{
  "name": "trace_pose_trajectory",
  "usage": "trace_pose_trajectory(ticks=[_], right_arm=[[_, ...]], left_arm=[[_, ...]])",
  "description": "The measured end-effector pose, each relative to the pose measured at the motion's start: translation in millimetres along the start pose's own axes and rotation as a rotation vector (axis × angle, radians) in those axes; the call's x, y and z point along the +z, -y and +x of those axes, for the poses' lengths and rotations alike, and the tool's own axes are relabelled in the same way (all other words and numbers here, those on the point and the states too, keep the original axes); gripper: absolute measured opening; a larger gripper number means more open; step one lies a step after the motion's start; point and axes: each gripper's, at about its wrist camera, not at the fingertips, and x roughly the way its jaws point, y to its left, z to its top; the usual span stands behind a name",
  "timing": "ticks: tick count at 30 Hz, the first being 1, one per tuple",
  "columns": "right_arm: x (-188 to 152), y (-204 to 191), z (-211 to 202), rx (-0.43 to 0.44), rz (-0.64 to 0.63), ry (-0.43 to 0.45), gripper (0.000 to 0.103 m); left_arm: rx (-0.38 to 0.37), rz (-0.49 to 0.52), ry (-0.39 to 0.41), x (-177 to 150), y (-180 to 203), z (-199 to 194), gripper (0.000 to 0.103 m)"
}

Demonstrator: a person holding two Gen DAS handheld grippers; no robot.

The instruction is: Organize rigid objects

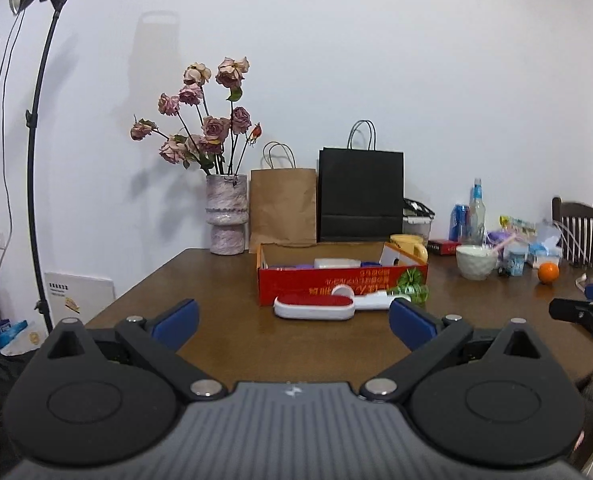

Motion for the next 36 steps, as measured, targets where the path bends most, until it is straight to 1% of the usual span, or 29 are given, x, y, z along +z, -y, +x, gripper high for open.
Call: trace_pose_trajectory(ticks=[5,8,11,15,21,25,28,32,36], right_arm=[[-5.2,-10.2,-21.9,0.037,-0.009,0.032,0.103],[-3.0,-17.2,-25.3,0.035,-0.025,0.048,0.103],[-1.3,-22.5,-27.1,0.045,-0.028,0.058,0.103],[-1.0,-24.8,-26.8,0.037,-0.048,0.061,0.103],[-0.9,-22.9,-17.6,0.04,-0.028,0.052,0.103],[-1.8,-19.3,0.2,0.031,-0.027,0.032,0.103],[0.7,-11.4,18.7,0.011,-0.017,0.013,0.103],[9.4,3.1,46.9,-0.018,-0.011,-0.02,0.103],[24.0,16.6,80.1,-0.018,-0.049,-0.034,0.103]], left_arm=[[-0.033,0.042,-0.003,-4.2,10.4,-11.7,0.103],[-0.022,0.045,0.02,-2.5,16.6,-14.3,0.103],[-0.031,0.041,0.033,-1.5,20.4,-17.3,0.103],[-0.02,0.069,0.052,-2.9,25.1,-19.1,0.103],[-0.005,0.035,0.019,-3.9,22.4,-7.7,0.103],[-0.004,0.039,0.0,-2.4,25.0,9.3,0.103],[0.0,0.052,-0.02,0.8,29.9,31.1,0.103],[-0.014,0.059,-0.037,7.6,36.8,65.8,0.103],[-0.025,0.063,-0.06,18.4,44.2,111.5,0.103]])
